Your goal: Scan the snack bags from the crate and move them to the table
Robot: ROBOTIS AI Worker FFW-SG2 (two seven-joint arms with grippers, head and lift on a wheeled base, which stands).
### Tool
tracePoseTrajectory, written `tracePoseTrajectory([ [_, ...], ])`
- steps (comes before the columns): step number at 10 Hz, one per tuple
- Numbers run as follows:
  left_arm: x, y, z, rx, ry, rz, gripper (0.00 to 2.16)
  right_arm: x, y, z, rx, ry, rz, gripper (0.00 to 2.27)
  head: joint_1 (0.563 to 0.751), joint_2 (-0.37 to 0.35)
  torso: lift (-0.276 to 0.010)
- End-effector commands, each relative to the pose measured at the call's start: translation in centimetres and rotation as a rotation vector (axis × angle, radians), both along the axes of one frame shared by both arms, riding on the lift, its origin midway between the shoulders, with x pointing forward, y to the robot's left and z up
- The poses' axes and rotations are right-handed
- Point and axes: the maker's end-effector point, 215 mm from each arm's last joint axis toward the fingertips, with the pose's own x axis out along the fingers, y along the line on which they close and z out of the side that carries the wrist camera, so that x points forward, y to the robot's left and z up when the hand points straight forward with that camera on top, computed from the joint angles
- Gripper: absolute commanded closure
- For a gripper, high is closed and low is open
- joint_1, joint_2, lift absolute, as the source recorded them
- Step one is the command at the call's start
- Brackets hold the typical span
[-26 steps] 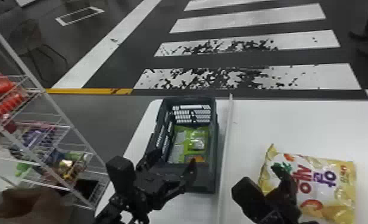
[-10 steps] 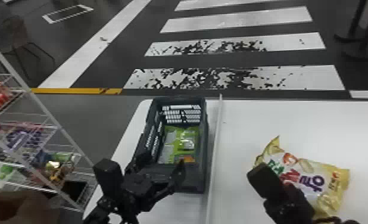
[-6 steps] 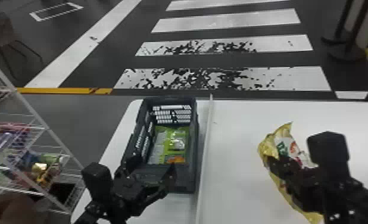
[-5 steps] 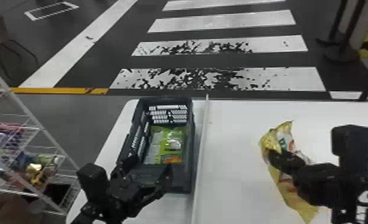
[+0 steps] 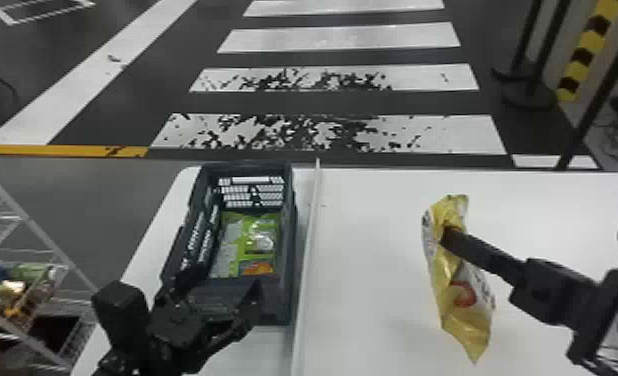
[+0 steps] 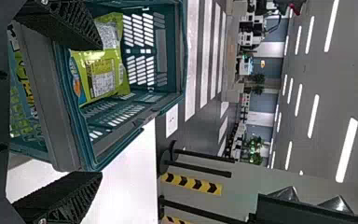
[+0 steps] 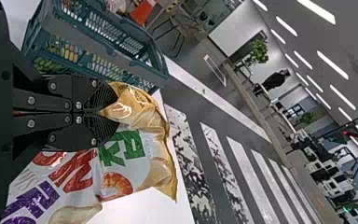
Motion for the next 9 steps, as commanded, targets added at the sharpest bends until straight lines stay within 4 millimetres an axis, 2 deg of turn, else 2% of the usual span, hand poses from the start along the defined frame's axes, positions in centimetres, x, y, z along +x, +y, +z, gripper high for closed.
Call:
tracePoseTrajectory([
  [1, -0.2, -0.1, 0.2, 0.001, -0.005, -0.001, 0.03, -0.9, 0.5, 0.0, 0.108, 0.041, 0.026, 2.25, 0.695, 0.140, -0.095],
  [2, -0.4, 0.0, 0.5, 0.001, -0.012, 0.001, 0.03, -1.4, 0.1, -0.1, 0.223, 0.081, 0.035, 2.25, 0.695, 0.144, -0.095],
  [3, -0.7, 0.0, 0.3, 0.003, -0.010, -0.002, 0.03, -1.5, -1.3, -0.7, 0.320, 0.117, 0.014, 2.25, 0.695, 0.147, -0.095],
  [5, -0.7, -0.4, 0.5, 0.005, -0.015, -0.014, 0.03, -1.7, -3.7, -2.1, 0.407, 0.190, -0.023, 2.25, 0.695, 0.124, -0.095],
  [7, -0.9, -0.8, 0.9, 0.016, -0.025, -0.023, 0.03, -1.3, -5.6, -4.3, 0.453, 0.254, -0.081, 2.25, 0.695, 0.089, -0.095],
  [9, -1.2, -0.7, 0.9, 0.023, -0.021, -0.025, 0.03, -1.4, -6.2, -6.1, 0.421, 0.307, -0.095, 2.24, 0.695, 0.058, -0.095],
])
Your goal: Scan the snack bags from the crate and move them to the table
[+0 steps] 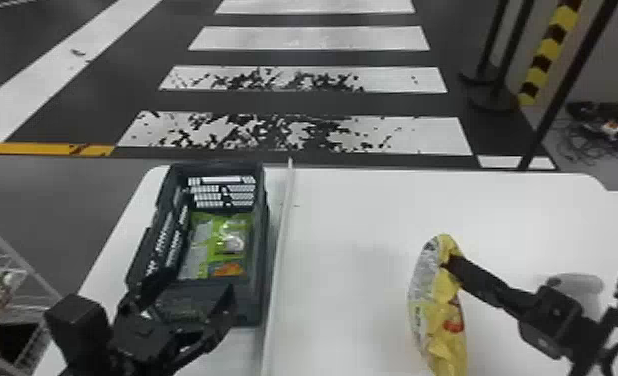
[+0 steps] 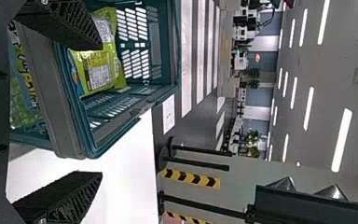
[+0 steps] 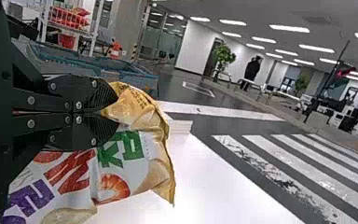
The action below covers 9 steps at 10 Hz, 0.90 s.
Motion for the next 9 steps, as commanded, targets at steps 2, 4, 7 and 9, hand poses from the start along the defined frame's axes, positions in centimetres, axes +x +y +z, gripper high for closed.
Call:
tracePoseTrajectory([
  [2, -0.1, 0.1, 0.4, 0.010, -0.004, -0.007, 0.03, 0.3, -2.4, -1.3, -0.041, 0.038, -0.021, 1.97, 0.695, 0.047, -0.095],
  [4, -0.1, 0.0, 0.3, 0.016, -0.003, -0.010, 0.03, 0.4, -2.9, -0.4, 0.028, 0.032, -0.028, 2.25, 0.695, 0.018, -0.095],
  [7, 0.2, -0.4, 0.4, 0.030, -0.011, -0.012, 0.03, 1.7, -3.1, 1.9, 0.174, 0.013, -0.045, 2.25, 0.695, 0.006, -0.095],
  [9, 0.1, -0.3, 0.1, 0.034, -0.006, -0.009, 0.03, 2.5, -2.7, 2.5, 0.225, 0.011, -0.045, 2.25, 0.695, 0.003, -0.095],
])
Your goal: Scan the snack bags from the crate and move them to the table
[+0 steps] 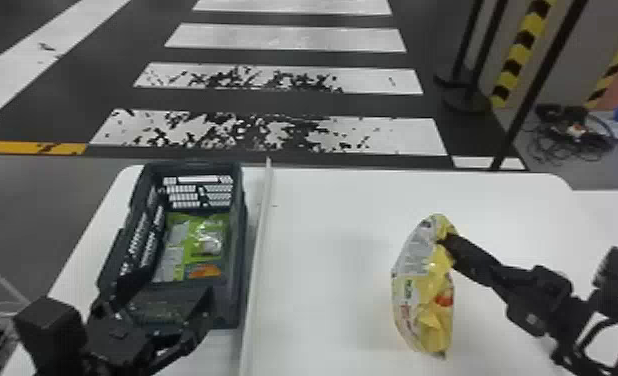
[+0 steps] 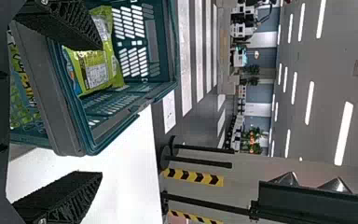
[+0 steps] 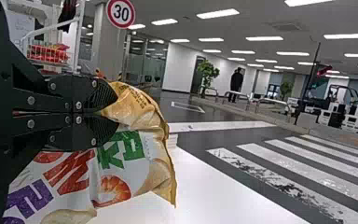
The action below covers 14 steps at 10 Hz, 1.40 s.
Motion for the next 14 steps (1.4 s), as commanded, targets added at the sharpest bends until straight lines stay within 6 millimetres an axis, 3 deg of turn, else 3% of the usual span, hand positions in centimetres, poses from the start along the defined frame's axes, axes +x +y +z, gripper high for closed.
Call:
tracePoseTrajectory([
  [1, 0.0, 0.1, -0.1, 0.005, 0.000, 0.000, 0.03, 0.5, -0.1, -0.5, 0.052, 0.017, -0.007, 2.25, 0.695, 0.006, -0.095],
  [5, -0.2, 0.1, -0.2, 0.011, 0.001, 0.004, 0.03, 0.9, -0.3, -1.4, 0.171, 0.042, -0.025, 2.25, 0.695, 0.004, -0.095],
  [6, -0.3, 0.1, -0.4, 0.015, 0.003, 0.005, 0.03, 0.5, -0.1, -1.5, 0.169, 0.054, -0.009, 1.71, 0.695, 0.004, -0.095],
  [7, -0.3, 0.1, -0.4, 0.015, 0.004, 0.004, 0.03, 0.2, 0.1, -2.0, 0.167, 0.074, 0.001, 0.07, 0.695, 0.005, -0.095],
  [10, -0.4, 0.1, -0.3, 0.017, 0.001, -0.001, 0.03, -1.2, -1.6, -4.2, 0.184, 0.149, 0.016, 0.01, 0.695, -0.004, -0.095],
  [14, -0.8, -0.4, -0.1, 0.010, 0.002, -0.014, 0.03, -1.8, -3.8, -7.5, 0.021, 0.226, 0.051, 0.01, 0.695, -0.032, -0.095],
])
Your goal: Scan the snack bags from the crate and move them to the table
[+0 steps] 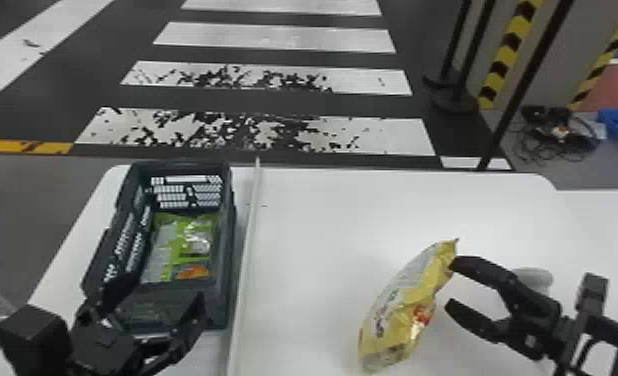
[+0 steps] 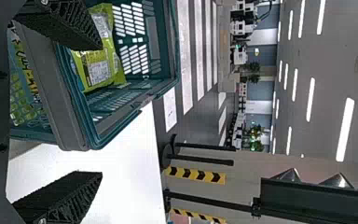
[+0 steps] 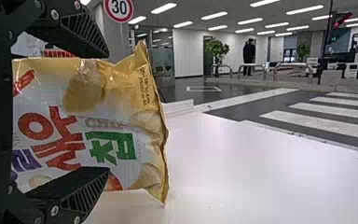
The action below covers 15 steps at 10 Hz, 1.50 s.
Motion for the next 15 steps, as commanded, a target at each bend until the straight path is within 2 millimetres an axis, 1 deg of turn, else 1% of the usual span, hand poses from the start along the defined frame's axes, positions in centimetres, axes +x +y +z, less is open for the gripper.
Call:
tracePoseTrajectory([
  [1, -0.3, 0.2, -0.1, 0.004, 0.002, 0.002, 0.03, -0.4, -0.9, -1.1, -0.044, 0.023, 0.004, 0.01, 0.695, -0.045, -0.095],
  [2, -0.4, 0.2, -0.3, 0.004, 0.004, 0.006, 0.03, -1.6, -1.9, -1.5, -0.128, 0.024, 0.007, 0.03, 0.695, -0.054, -0.095],
  [3, -0.5, 0.0, -0.3, 0.002, 0.005, 0.004, 0.03, -2.7, -3.1, -1.6, -0.283, 0.010, 0.014, 0.03, 0.695, -0.064, -0.095],
  [4, -0.6, -0.4, -0.4, -0.001, 0.007, -0.002, 0.03, -3.2, -5.2, -1.2, -0.450, -0.011, 0.012, 0.03, 0.695, -0.083, -0.095],
  [5, -0.6, -0.8, -0.3, -0.005, 0.005, -0.007, 0.03, -3.6, -7.0, -1.1, -0.567, -0.011, 0.021, 0.03, 0.695, -0.097, -0.095],
  [6, -0.6, -1.1, -0.4, -0.005, 0.006, -0.013, 0.03, -3.9, -8.3, -0.7, -0.598, -0.015, 0.031, 0.03, 0.695, -0.132, -0.095],
  [7, -0.8, -1.5, -0.6, -0.003, 0.009, -0.018, 0.03, -4.1, -8.1, 0.0, -0.594, -0.047, 0.046, 0.04, 0.695, -0.170, -0.095],
  [8, -0.9, -1.7, -0.7, 0.000, 0.010, -0.021, 0.03, -4.5, -6.8, 1.6, -0.560, -0.110, 0.077, 0.08, 0.695, -0.185, -0.095],
  [9, -1.0, -1.8, -0.7, -0.002, 0.010, -0.021, 0.03, -5.0, -5.6, 3.1, -0.606, -0.164, 0.114, 0.14, 0.695, -0.183, -0.095],
  [10, -1.0, -1.9, -0.3, -0.004, -0.004, -0.020, 0.03, -5.6, -4.7, 3.9, -0.674, -0.195, 0.151, 0.23, 0.695, -0.173, -0.095],
  [11, -1.1, -2.0, -0.2, -0.006, -0.011, -0.018, 0.03, -6.5, -3.4, 3.8, -0.738, -0.201, 0.190, 0.63, 0.695, -0.163, -0.095],
  [12, -1.0, -2.1, 0.1, -0.008, -0.020, -0.019, 0.03, -7.7, -1.7, 3.1, -0.776, -0.188, 0.229, 1.51, 0.695, -0.150, -0.095],
  [13, -1.1, -2.2, 0.1, -0.010, -0.020, -0.022, 0.03, -8.6, -0.2, 2.1, -0.806, -0.173, 0.260, 2.05, 0.695, -0.132, -0.095],
  [14, -1.0, -2.4, 0.4, -0.005, -0.027, -0.029, 0.03, -9.3, 1.5, 1.5, -0.822, -0.176, 0.279, 2.25, 0.695, -0.110, -0.095],
  [15, -0.8, -2.4, 0.8, -0.003, -0.034, -0.032, 0.03, -9.7, 3.0, 1.5, -0.816, -0.191, 0.295, 2.25, 0.695, -0.096, -0.095],
])
